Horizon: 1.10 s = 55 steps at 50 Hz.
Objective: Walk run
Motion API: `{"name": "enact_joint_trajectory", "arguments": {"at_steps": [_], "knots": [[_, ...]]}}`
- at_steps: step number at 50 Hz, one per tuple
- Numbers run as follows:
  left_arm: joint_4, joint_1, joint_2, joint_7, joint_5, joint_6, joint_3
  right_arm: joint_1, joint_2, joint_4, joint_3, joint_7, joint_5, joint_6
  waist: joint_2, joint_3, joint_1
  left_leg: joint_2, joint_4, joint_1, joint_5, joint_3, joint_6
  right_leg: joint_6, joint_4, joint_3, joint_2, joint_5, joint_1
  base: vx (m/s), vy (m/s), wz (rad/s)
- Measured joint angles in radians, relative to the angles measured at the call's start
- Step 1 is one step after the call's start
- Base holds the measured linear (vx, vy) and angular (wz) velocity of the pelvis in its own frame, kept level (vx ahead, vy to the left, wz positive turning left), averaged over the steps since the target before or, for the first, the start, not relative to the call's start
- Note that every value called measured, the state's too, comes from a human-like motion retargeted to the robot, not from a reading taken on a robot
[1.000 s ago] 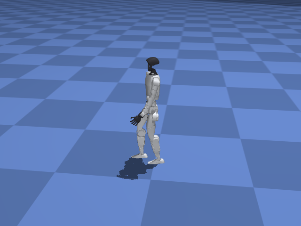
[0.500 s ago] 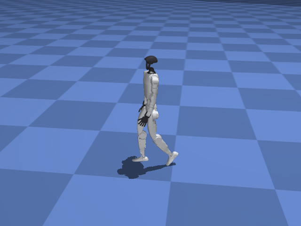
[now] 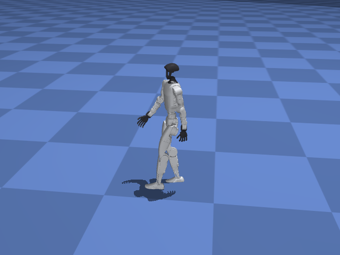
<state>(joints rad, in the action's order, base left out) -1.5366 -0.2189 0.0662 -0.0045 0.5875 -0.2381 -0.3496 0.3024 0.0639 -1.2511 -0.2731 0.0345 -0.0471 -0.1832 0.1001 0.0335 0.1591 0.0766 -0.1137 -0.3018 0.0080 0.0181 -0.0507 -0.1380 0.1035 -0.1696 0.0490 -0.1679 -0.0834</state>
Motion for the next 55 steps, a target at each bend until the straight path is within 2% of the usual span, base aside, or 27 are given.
{"name": "enact_joint_trajectory", "arguments": {"at_steps": [3, 7, 10, 14, 17, 20, 22, 25, 27, 30, 35, 37, 38, 40, 45, 55], "knots": [[0.009, 0.009, -0.006, -0.006, 0.005, -0.001, 0.010, -0.015, -0.003, -0.005, -0.002, 0.005, -0.006, 0.004, -0.005, -0.009, 0.011, 0.014, -0.021, 0.016, 0.002, -0.020, 0.025, 0.008, -0.012, 0.001, -0.001, -0.010, -0.039, 0.48, 0.10, -0.24], [0.025, 0.031, 0.002, -0.028, 0.005, -0.005, 0.023, -0.048, -0.001, -0.034, -0.007, 0.017, 0.012, 0.009, -0.020, -0.020, 0.028, 0.003, -0.067, 0.042, 0.056, 0.005, 0.031, 0.029, -0.020, -0.002, -0.001, -0.009, -0.103, 0.58, 0.15, -0.38], [0.034, 0.054, 0.009, -0.038, 0.002, -0.008, 0.029, -0.083, -0.006, -0.056, -0.005, 0.028, 0.038, 0.010, -0.008, -0.039, 0.029, 0.012, -0.131, 0.032, 0.023, 0.039, 0.086, 0.066, 0.001, 0.001, -0.038, 0.017, -0.120, 0.54, 0.15, -0.33], [0.064, 0.102, 0.023, -0.040, -0.014, -0.022, 0.061, -0.123, -0.002, -0.091, -0.008, 0.030, 0.052, 0.011, -0.011, -0.051, 0.031, 0.022, -0.144, 0.065, -0.038, 0.055, 0.134, 0.120, 0.065, -0.021, -0.070, 0.091, -0.124, 0.42, 0.13, -0.13], [0.099, 0.130, 0.025, -0.048, -0.032, -0.037, 0.068, -0.151, 0.002, -0.122, -0.005, 0.022, 0.091, 0.009, -0.029, -0.066, 0.032, 0.005, -0.137, 0.096, -0.068, 0.073, 0.153, 0.137, 0.147, -0.020, -0.081, 0.170, -0.107, 0.42, 0.11, -0.41], [0.137, 0.167, 0.025, -0.068, -0.058, -0.053, 0.070, -0.175, 0.005, -0.147, -0.005, 0.010, 0.137, 0.004, -0.068, -0.075, 0.020, -0.021, -0.115, 0.130, -0.092, 0.075, 0.174, 0.140, 0.297, 0.006, -0.066, 0.258, -0.044, 0.28, 0.09, -0.29], [0.155, 0.198, 0.025, -0.076, -0.072, -0.061, 0.073, -0.192, 0.008, -0.160, -0.007, 0.005, 0.150, 0.003, -0.086, -0.076, 0.010, -0.038, -0.105, 0.145, -0.103, 0.071, 0.175, 0.159, 0.439, 0.038, -0.047, 0.279, 0.030, 0.21, 0.04, -0.15], [0.180, 0.245, 0.036, -0.092, -0.094, -0.069, 0.079, -0.213, 0.009, -0.185, -0.014, -0.005, 0.165, 0.001, -0.102, -0.081, 0.005, -0.059, -0.094, 0.151, -0.109, 0.083, 0.177, 0.141, 0.647, 0.029, -0.059, 0.169, 0.168, 0.17, 0.01, -0.33], [0.193, 0.276, 0.044, -0.104, -0.102, -0.074, 0.080, -0.226, 0.012, -0.208, -0.019, -0.006, 0.176, 0.000, -0.098, -0.085, 0.004, -0.056, -0.077, 0.156, -0.109, 0.096, 0.180, 0.131, 0.684, 0.004, -0.093, 0.098, 0.241, 0.12, -0.01, -0.29], [0.205, 0.317, 0.052, -0.109, -0.109, -0.080, 0.078, -0.254, 0.018, -0.232, -0.025, -0.004, 0.203, 0.003, -0.085, -0.079, -0.015, -0.037, -0.048, 0.174, -0.103, 0.097, 0.186, 0.152, 0.611, 0.001, -0.109, 0.028, 0.313, 0.14, -0.03, 0.03], [0.228, 0.349, 0.052, -0.122, -0.131, -0.088, 0.074, -0.308, 0.020, -0.266, -0.052, -0.015, 0.213, 0.002, -0.045, -0.063, -0.042, 0.022, -0.011, 0.224, -0.112, 0.092, 0.195, 0.201, 0.245, 0.071, -0.100, 0.014, 0.309, 0.15, -0.06, 0.14], [0.237, 0.353, 0.060, -0.134, -0.143, -0.090, 0.078, -0.313, 0.017, -0.298, -0.064, -0.013, 0.195, 0.010, -0.030, -0.050, -0.050, 0.040, 0.004, 0.257, -0.118, 0.084, 0.192, 0.176, 0.139, 0.100, -0.094, 0.097, 0.285, 0.15, -0.07, 0.18], [0.239, 0.350, 0.064, -0.139, -0.145, -0.091, 0.081, -0.318, 0.016, -0.317, -0.069, -0.012, 0.186, 0.013, -0.029, -0.050, -0.051, 0.039, 0.014, 0.277, -0.120, 0.079, 0.189, 0.136, 0.109, 0.110, -0.084, 0.131, 0.270, 0.21, -0.07, 0.09], [0.238, 0.335, 0.066, -0.145, -0.140, -0.095, 0.087, -0.331, 0.015, -0.355, -0.084, -0.011, 0.178, 0.022, -0.029, -0.055, -0.039, 0.035, 0.033, 0.312, -0.120, 0.077, 0.186, 0.084, 0.088, 0.000, -0.085, 0.121, 0.234, 0.31, -0.12, 0.09], [0.204, 0.279, 0.030, -0.119, -0.111, -0.088, 0.082, -0.356, 0.022, -0.399, -0.102, -0.024, 0.207, 0.037, -0.027, -0.052, -0.034, 0.034, 0.055, 0.382, -0.125, 0.064, 0.169, 0.098, 0.010, 0.020, -0.073, 0.147, 0.154, 0.22, -0.04, 0.07], [0.079, 0.148, 0.011, -0.050, 0.000, -0.040, 0.067, -0.369, 0.035, -0.392, -0.094, -0.005, 0.219, 0.034, -0.016, -0.063, -0.025, 0.032, -0.027, 0.383, -0.167, 0.059, 0.156, 0.083, -0.059, 0.000, -0.070, 0.148, 0.082, 0.13, -0.02, 0.07]]}}
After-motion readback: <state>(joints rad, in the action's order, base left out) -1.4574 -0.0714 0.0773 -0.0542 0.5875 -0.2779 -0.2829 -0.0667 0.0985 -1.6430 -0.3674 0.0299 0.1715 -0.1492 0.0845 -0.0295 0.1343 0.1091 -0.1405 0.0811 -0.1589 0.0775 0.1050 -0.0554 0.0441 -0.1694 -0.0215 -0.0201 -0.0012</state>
